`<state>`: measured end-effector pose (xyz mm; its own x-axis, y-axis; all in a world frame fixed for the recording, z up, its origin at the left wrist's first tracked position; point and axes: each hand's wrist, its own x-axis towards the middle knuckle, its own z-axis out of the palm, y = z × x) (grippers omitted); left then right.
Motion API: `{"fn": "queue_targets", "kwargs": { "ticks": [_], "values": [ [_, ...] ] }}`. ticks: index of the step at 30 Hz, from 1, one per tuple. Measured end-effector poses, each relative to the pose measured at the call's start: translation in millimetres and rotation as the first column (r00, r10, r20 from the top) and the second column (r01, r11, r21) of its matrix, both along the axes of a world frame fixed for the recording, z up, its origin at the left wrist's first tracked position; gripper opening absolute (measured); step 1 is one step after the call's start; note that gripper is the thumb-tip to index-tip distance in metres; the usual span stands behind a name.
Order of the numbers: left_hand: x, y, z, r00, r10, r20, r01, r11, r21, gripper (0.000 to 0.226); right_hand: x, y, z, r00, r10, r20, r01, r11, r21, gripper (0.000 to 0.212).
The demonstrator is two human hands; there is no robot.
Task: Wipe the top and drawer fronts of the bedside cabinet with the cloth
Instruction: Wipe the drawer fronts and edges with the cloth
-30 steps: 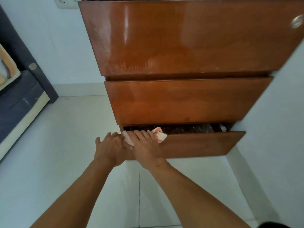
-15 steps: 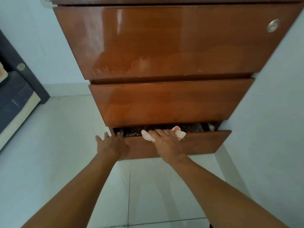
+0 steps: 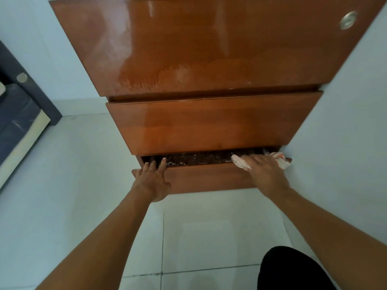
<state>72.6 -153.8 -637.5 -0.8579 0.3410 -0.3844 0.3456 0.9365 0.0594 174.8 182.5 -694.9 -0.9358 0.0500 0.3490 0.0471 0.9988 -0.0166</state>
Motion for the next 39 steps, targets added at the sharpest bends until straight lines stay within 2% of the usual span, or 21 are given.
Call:
{"fn": "queue_targets", "kwargs": {
  "ticks": [5, 11, 14, 17, 19, 21, 22, 24, 26, 28, 29, 32, 34, 36, 39],
  "values": [
    [2, 0, -1, 1.000, 0.003, -0.006, -0.003, 1.000, 0.012, 0.084, 18, 44, 2, 0.996, -0.081, 0.022, 0.079, 0.994, 0.077, 0.048],
    [3, -1, -5, 1.000, 0.001, -0.025, -0.001, 1.000, 0.005, 0.085, 17, 41, 1, 0.996, -0.088, 0.026, 0.085, 0.990, 0.110, 0.039],
    [2, -3, -7, 0.999, -0.003, -0.040, 0.004, 1.000, 0.003, 0.086, 22, 32, 8, 0.986, -0.164, 0.026, 0.161, 0.982, 0.095, 0.039],
    [0, -3, -7, 0.999, 0.004, -0.042, -0.004, 1.000, 0.007, 0.086, 25, 34, 10, 0.964, -0.257, 0.071, 0.257, 0.966, 0.009, 0.049],
    [1, -3, -6, 0.999, 0.003, -0.041, -0.003, 1.000, 0.010, 0.087, 23, 26, 19, 0.950, -0.298, 0.087, 0.304, 0.950, -0.067, 0.042],
    [1, -4, -6, 0.999, 0.001, -0.035, -0.001, 1.000, 0.010, 0.088, 15, 8, 35, 0.919, -0.391, 0.045, 0.389, 0.887, -0.248, 0.032],
    [-1, -4, -5, 1.000, 0.000, -0.026, 0.001, 1.000, 0.011, 0.087, 11, -2, 43, 0.906, -0.422, 0.023, 0.402, 0.844, -0.354, 0.034],
    [-5, -6, 1, 0.999, -0.019, 0.028, 0.018, 0.999, 0.034, 0.083, 5, -31, 57, 0.934, -0.355, -0.025, 0.291, 0.803, -0.520, 0.045],
    [-7, -17, 6, 0.997, -0.044, 0.059, 0.036, 0.991, 0.126, 0.080, 1, -71, 65, 0.985, -0.124, -0.117, 0.033, 0.812, -0.583, 0.056],
    [-7, -39, 6, 0.999, 0.007, 0.053, -0.021, 0.964, 0.265, 0.078, -8, -118, 60, 0.982, 0.057, -0.178, -0.140, 0.855, -0.500, 0.060],
    [-6, -51, 2, 0.999, 0.039, 0.015, -0.042, 0.957, 0.287, 0.077, -16, -143, 53, 0.971, 0.106, -0.215, -0.194, 0.876, -0.441, 0.061],
    [0, -77, -18, 0.993, 0.012, -0.121, 0.010, 0.984, 0.179, 0.076, -42, -208, 22, 0.948, 0.212, -0.237, -0.276, 0.919, -0.281, 0.067],
    [2, -74, -29, 0.985, 0.014, -0.171, 0.018, 0.983, 0.183, 0.076, -56, -231, -5, 0.972, 0.205, -0.117, -0.221, 0.963, -0.155, 0.064],
    [4, -66, -38, 0.969, 0.036, -0.243, 0.010, 0.982, 0.187, 0.073, -57, -240, -20, 0.992, 0.125, -0.028, -0.127, 0.988, -0.083, 0.064],
    [5, -65, -43, 0.947, 0.029, -0.319, 0.028, 0.984, 0.175, 0.071, -46, -225, -22, 0.996, 0.074, -0.050, -0.078, 0.993, -0.083, 0.060]
  ]
}}
